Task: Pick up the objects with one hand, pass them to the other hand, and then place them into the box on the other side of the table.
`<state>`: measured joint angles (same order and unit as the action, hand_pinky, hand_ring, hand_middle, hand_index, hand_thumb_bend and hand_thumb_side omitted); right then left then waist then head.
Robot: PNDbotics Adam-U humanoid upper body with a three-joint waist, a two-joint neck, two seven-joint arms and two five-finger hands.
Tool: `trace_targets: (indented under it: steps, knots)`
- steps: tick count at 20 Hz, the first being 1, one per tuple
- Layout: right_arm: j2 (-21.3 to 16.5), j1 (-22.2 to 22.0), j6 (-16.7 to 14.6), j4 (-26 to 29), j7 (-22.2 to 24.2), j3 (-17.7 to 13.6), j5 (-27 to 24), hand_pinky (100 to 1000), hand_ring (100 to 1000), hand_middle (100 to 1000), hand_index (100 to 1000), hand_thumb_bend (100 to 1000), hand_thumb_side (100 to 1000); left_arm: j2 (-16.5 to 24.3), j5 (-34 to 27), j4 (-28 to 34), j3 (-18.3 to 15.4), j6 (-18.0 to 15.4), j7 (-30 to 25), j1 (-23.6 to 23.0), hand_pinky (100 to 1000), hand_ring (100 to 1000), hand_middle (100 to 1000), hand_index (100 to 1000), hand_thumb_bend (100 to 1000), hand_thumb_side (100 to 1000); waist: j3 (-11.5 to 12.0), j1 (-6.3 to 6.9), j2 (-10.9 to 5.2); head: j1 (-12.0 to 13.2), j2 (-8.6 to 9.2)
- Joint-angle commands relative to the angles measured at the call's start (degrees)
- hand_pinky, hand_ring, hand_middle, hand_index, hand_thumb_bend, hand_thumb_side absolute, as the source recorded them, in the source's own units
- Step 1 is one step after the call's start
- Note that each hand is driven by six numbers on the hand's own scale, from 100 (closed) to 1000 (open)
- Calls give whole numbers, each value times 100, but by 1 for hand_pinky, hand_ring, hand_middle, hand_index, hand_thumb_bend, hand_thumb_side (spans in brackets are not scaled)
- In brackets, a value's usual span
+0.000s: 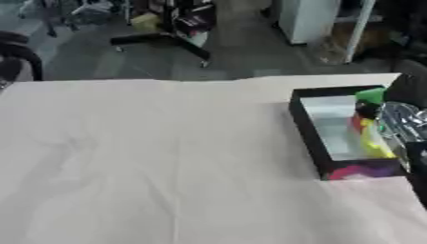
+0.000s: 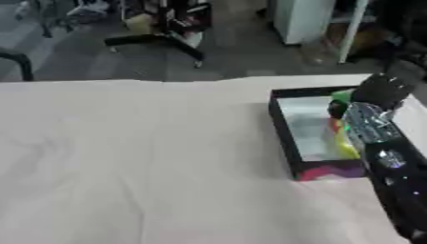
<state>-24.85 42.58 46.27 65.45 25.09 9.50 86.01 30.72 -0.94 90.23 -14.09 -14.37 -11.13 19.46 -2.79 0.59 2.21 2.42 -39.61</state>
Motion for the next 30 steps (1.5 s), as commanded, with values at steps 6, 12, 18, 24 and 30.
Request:
trace_targets:
  steps: [6,12,18,24,30]
  knots:
    - [-558,-628,570,2372,139,-285,1018,536,832,843,998,171,442,-613,61,838,-674,559,676,-478,780,699,693,754,479,696,-6,-39,-43,134,77]
    - [-620,-1525,523,3771,-940,-733,1743,483,756,760,891,100,308,-986,416,1532,-1055,729,1352,-811,767,674,666,740,449,671,-37,-89,-46,321,125]
    - [-440,-2145,567,4540,-1852,-1227,2137,505,728,726,858,100,313,-1324,591,2065,-1261,908,1985,-1025,758,658,647,724,424,657,-67,-105,-47,472,120]
    - [-11,-2379,540,4900,-2666,-1340,2262,518,725,724,864,100,334,-1519,614,2415,-1214,979,2161,-998,757,658,647,724,420,649,-38,-107,-34,505,119]
    - [49,-2469,528,4914,-3172,-1416,2064,531,727,726,864,100,329,-1553,586,2436,-1202,932,2286,-1017,754,656,645,720,400,640,3,-129,-39,474,76]
